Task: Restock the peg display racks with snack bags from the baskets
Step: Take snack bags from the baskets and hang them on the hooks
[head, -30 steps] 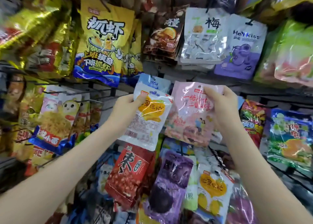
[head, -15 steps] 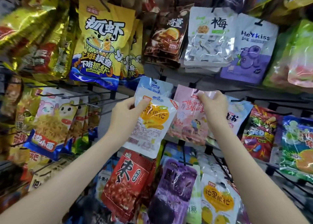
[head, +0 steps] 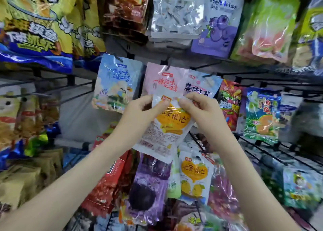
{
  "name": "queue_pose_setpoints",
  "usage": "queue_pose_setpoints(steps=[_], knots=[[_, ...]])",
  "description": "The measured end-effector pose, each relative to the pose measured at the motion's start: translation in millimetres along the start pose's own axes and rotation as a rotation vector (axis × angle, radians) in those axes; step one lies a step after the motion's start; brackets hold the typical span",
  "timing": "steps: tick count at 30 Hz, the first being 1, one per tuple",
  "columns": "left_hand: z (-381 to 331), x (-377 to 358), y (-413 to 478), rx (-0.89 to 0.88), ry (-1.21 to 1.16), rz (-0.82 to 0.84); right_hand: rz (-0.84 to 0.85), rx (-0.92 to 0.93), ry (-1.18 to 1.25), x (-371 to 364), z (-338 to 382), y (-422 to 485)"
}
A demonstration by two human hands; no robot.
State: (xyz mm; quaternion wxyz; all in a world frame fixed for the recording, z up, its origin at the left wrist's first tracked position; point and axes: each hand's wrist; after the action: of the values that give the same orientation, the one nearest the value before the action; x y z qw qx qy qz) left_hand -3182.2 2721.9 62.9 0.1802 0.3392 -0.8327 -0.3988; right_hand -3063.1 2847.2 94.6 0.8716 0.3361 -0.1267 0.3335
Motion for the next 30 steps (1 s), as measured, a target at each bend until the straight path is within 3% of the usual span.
queue_pose_setpoints(steps=[5,13,15,19,22,27,30], knots=[[12.1,-23.8,2.4,0.019,0.003,0.181,-0.054,-0.122,0.055,35.3,-16.6,-18.3],[23.4,-78.1,-3.6,0.109,0.036,0.191,-0.049,-0.141,-0.003,77.6,-37.8,-48.1],[20.4,-94.5,-2.8,0.105,0.079,0.166,0.007,-0.150,0.102,92.3,-46.4,-50.7],[17.2,-132.3,0.7,0.127,0.073,0.145,0.253,-0.164,0.572,134.2,-62.6,-56.5],[15.6,-172.0,3.9,0.099,-0.006,0.208,0.310,-0.118,0.496,161.8,-77.6,-61.6],[5.1,-244.3,10.3,0.154,-0.154,0.327,0.064,0.085,0.221,213.0,-100.0,-59.6],[-1.5,-275.1,19.4,0.035,-0.013,0.375,-0.137,0.104,0.168,259.2,-116.1,-51.5]])
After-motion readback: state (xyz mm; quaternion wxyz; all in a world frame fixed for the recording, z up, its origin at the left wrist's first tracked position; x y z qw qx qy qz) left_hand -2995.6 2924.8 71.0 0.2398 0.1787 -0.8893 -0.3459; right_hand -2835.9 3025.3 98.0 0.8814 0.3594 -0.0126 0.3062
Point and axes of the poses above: each hand's wrist, its own y-axis towards the middle knuckle, its own x-axis out of the back of the hand, z = x × y, and after that the axes turned 14 degrees about -x, right-handed
